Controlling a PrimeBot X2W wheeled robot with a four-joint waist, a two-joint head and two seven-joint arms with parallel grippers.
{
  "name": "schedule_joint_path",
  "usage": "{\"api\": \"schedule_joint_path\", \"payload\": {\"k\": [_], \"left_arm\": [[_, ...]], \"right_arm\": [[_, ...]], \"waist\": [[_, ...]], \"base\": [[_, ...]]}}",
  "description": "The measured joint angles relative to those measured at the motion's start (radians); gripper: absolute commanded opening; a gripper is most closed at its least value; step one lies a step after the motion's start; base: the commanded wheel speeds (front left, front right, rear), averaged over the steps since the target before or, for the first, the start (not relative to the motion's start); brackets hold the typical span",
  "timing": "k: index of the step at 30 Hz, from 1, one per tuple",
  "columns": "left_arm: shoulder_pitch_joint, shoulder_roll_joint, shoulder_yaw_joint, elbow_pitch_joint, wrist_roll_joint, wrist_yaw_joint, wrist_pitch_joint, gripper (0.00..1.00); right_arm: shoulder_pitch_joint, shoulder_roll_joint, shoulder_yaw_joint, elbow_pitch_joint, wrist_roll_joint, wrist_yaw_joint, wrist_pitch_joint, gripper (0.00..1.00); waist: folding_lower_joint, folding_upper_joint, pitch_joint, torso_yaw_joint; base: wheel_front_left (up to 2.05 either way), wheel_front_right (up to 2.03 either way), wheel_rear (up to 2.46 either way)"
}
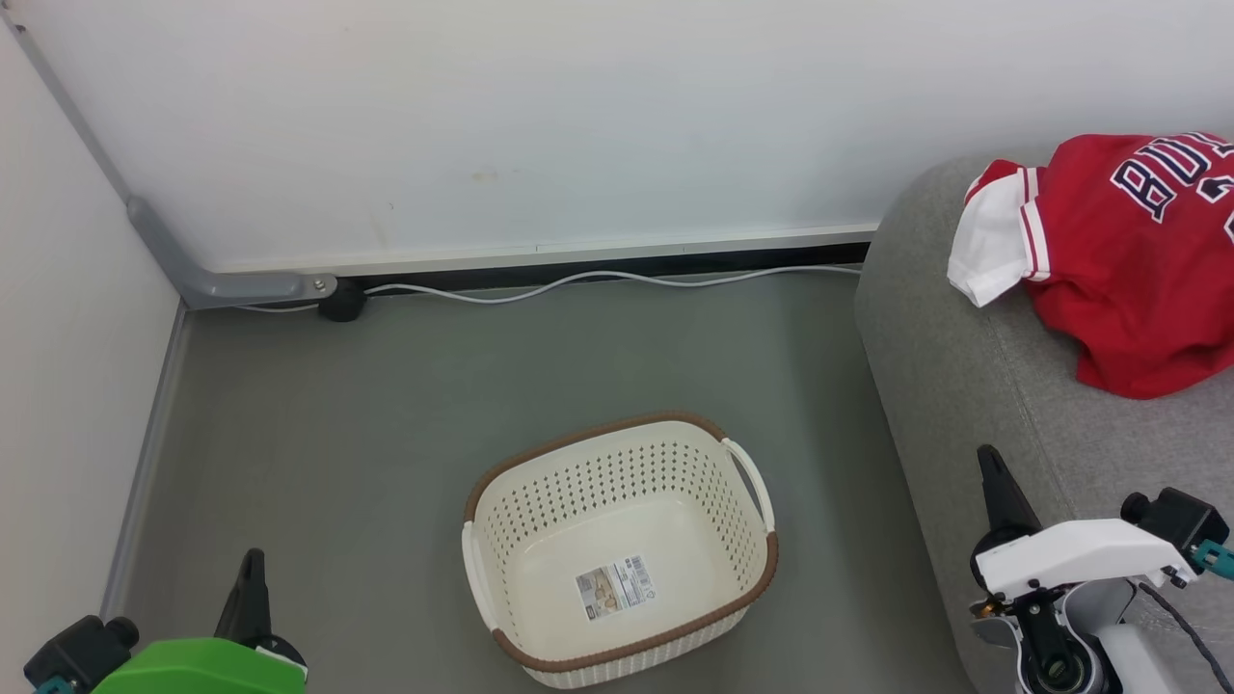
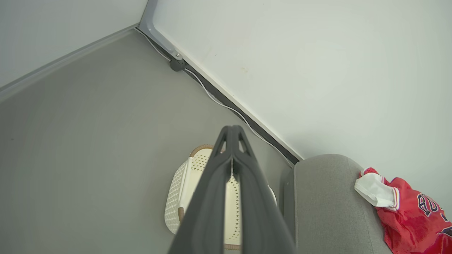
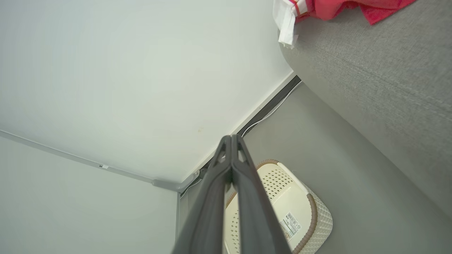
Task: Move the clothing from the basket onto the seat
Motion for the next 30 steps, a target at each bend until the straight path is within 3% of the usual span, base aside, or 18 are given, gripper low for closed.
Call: {"api": "schedule_joint_path", "payload": {"k": [30], "left_arm": [[-0.085,-0.031,0.067,0.051,-0.357,-0.073,0.103,0.00]], "right_arm": [[-0.034,0.009,-0.122,0.001,0.386,0.065,0.105,0.00]], "waist": [[0.0000,0.0000,0.011,0.005]], "base": [[0.00,0.00,0.00]]}}
